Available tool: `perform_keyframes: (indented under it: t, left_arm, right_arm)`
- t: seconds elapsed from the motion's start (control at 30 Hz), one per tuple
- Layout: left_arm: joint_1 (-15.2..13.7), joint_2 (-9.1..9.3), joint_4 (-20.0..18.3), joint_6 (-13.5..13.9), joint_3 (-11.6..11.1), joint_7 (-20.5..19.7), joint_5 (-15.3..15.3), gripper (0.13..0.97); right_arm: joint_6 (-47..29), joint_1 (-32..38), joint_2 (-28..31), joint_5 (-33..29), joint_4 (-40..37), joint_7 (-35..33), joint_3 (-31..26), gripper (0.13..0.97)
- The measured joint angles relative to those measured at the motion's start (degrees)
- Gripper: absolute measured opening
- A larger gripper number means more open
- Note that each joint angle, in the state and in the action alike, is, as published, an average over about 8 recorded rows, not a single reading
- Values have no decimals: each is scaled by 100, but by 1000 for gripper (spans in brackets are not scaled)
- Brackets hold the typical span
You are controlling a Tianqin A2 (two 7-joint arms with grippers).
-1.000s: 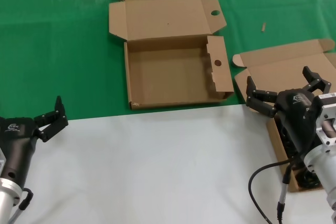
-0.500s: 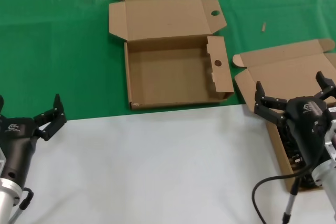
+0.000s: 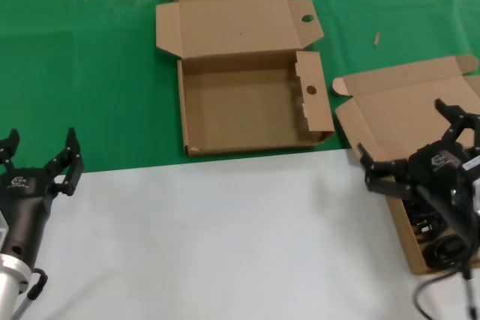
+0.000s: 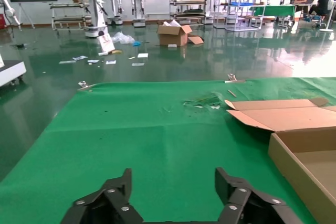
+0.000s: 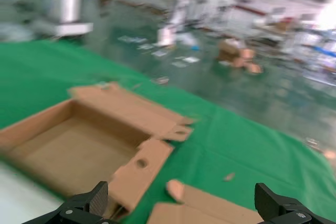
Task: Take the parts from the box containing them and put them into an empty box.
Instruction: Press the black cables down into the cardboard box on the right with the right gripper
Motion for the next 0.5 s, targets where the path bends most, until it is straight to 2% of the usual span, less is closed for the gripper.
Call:
perform_keyframes:
  t: [0.13, 0.23, 0.27, 0.4, 0.5]
  left_arm:
    - [0, 0, 0, 0, 0, 0, 0, 554]
    - [0, 0, 0, 0, 0, 0, 0, 472]
    - [0, 0, 0, 0, 0, 0, 0, 445]
    - [0, 0, 0, 0, 0, 0, 0, 445]
    - [0, 0, 0, 0, 0, 0, 0, 382]
  right_arm:
    - [-667, -41, 670, -670, 167, 687, 122, 966]
    - [-1185, -30, 1233, -922, 264, 1002, 188, 966]
    - [-1350, -16, 1421, -948, 284, 1058, 198, 966]
    - [-2015, 141, 2163, -866, 286, 1077, 172, 966]
    - [-2516, 380, 2642, -712, 221, 945, 73, 966]
